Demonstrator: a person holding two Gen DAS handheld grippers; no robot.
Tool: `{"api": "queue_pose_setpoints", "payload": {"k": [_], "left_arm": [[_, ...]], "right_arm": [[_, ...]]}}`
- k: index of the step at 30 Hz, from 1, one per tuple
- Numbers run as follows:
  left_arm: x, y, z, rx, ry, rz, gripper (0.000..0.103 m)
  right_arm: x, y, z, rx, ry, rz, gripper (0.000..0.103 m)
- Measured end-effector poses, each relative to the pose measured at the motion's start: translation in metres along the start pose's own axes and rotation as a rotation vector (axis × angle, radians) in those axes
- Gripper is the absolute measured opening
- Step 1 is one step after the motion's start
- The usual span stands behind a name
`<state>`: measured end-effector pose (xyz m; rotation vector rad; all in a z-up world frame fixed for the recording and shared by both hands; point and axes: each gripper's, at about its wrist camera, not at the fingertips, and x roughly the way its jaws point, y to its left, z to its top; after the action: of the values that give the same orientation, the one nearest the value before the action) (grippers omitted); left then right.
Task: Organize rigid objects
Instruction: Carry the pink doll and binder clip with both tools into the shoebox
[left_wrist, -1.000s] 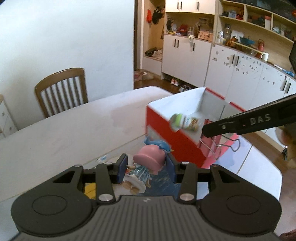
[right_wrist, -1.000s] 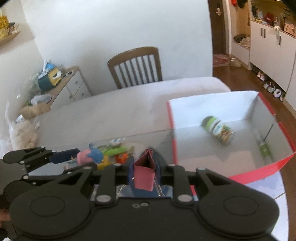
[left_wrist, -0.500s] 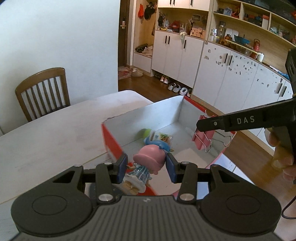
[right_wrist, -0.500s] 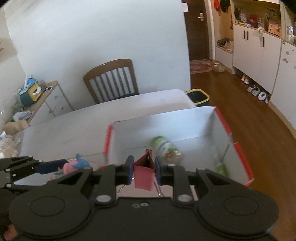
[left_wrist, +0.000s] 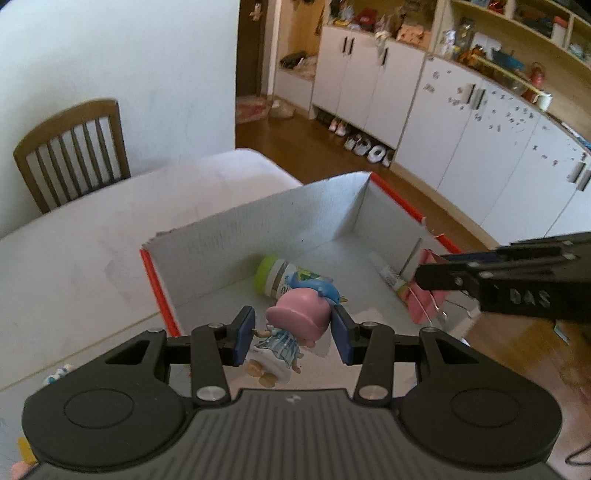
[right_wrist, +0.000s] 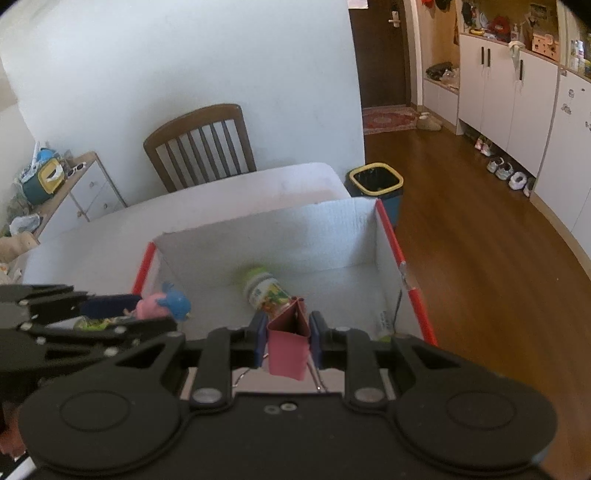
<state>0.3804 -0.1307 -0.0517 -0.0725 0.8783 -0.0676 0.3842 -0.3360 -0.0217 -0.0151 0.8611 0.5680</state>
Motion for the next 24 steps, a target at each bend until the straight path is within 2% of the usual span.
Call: {"api": "queue_pose_setpoints", "payload": {"k": [11, 17, 24], "left_arm": [[0.08, -0.008, 0.015, 0.017, 0.172, 0.139, 0.044], [0.105, -0.008, 0.019, -0.014, 0.247, 0.172, 0.044], [0.119, -0.003, 0.024, -0.061, 0.3, 0.169, 0.044]], "right_arm": [[0.042, -0.013, -0.005, -0.087, 0.061, -0.01, 0.023], [0.062, -0.018, -0.005, -0.118, 0.099, -0.007, 0.023], [0.07, -0.019, -0.007, -0.135, 0.128, 0.0, 0.022]]}}
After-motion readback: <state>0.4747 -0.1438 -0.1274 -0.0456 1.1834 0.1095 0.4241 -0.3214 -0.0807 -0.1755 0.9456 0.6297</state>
